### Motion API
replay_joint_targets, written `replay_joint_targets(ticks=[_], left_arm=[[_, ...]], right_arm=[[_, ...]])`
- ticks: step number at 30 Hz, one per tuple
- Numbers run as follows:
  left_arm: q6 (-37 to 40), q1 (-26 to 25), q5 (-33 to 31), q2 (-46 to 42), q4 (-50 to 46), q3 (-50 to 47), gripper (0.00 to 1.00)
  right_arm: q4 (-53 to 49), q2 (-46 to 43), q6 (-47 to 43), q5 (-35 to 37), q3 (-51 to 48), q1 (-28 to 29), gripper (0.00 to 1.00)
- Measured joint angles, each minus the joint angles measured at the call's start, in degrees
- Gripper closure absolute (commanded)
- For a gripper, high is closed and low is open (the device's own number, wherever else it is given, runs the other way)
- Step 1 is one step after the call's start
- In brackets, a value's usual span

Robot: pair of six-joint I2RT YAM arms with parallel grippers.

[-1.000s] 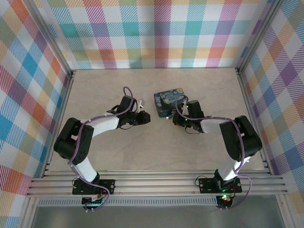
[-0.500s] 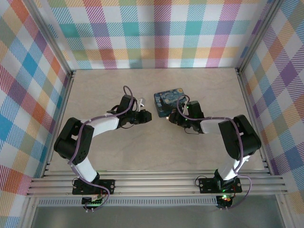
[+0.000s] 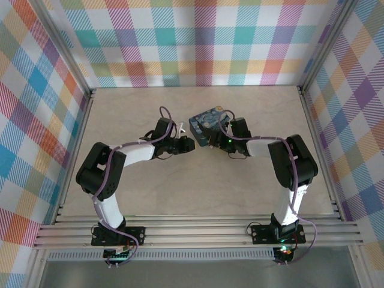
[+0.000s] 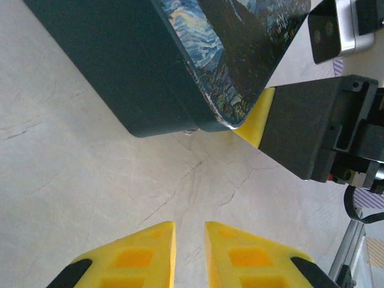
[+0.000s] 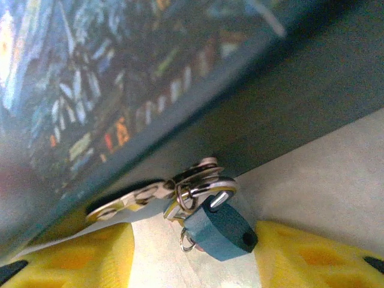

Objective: Unlock the padlock with the key

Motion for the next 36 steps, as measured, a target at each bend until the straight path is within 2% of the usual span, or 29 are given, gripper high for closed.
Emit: replay_joint_targets(ticks=[6, 11, 14, 26, 36], left_arm=[[0.0, 0.0, 0.1, 0.7, 0.0, 0.7, 0.80], [0.0, 0.0, 0.0, 1.3, -0.1, 1.6, 0.80], [0.0, 0.0, 0.0, 1.3, -0.2, 2.1, 0.80], [0.0, 0.0, -0.4, 1.3, -0.7, 2.6, 0.80], [0.0, 0.0, -1.5, 1.3, -1.6, 2.6, 0.80]], right_arm=[[-3.8, 1.0, -1.9, 1.1, 2.2, 0.3, 0.60], [-3.7, 1.6, -2.8, 1.6, 2.3, 0.2, 0.81], [-2.7, 1.6, -3.3, 1.0, 2.5, 0.3, 0.88], [-0.5, 1.6, -3.6, -1.5, 2.5, 0.6, 1.00], [0.2, 0.2, -0.4, -1.3, 0.9, 0.6, 1.00]])
